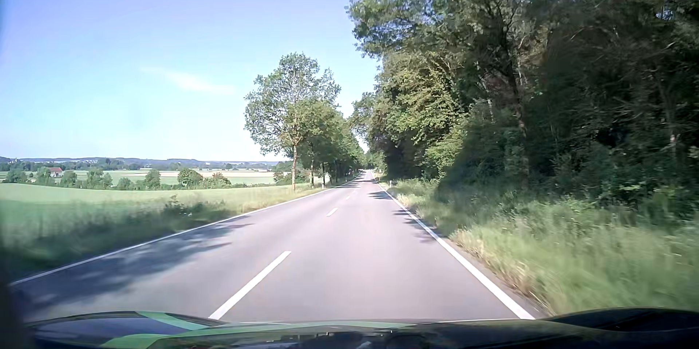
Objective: Follow the waypoints while adhering to traffic rules and regulations
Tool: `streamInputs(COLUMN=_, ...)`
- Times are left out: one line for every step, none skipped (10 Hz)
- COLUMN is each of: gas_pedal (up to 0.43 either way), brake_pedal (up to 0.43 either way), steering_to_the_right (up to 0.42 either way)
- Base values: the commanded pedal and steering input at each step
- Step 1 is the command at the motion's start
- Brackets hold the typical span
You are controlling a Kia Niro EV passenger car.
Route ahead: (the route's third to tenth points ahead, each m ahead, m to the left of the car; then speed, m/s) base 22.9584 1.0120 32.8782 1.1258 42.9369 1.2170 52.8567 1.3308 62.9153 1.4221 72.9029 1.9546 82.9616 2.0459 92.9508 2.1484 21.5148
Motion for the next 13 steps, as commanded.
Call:
streamInputs(gas_pedal=0.197, brake_pedal=0.0, steering_to_the_right=-0.001)
streamInputs(gas_pedal=0.209, brake_pedal=0.0, steering_to_the_right=-0.001)
streamInputs(gas_pedal=0.22, brake_pedal=0.0, steering_to_the_right=-0.001)
streamInputs(gas_pedal=0.228, brake_pedal=0.0, steering_to_the_right=-0.001)
streamInputs(gas_pedal=0.228, brake_pedal=0.0, steering_to_the_right=-0.002)
streamInputs(gas_pedal=0.228, brake_pedal=0.0, steering_to_the_right=-0.002)
streamInputs(gas_pedal=0.22, brake_pedal=0.0, steering_to_the_right=-0.002)
streamInputs(gas_pedal=0.209, brake_pedal=0.0, steering_to_the_right=-0.002)
streamInputs(gas_pedal=0.209, brake_pedal=0.0, steering_to_the_right=-0.002)
streamInputs(gas_pedal=0.209, brake_pedal=0.0, steering_to_the_right=-0.002)
streamInputs(gas_pedal=0.197, brake_pedal=0.0, steering_to_the_right=-0.002)
streamInputs(gas_pedal=0.197, brake_pedal=0.0, steering_to_the_right=-0.003)
streamInputs(gas_pedal=0.189, brake_pedal=0.0, steering_to_the_right=-0.003)
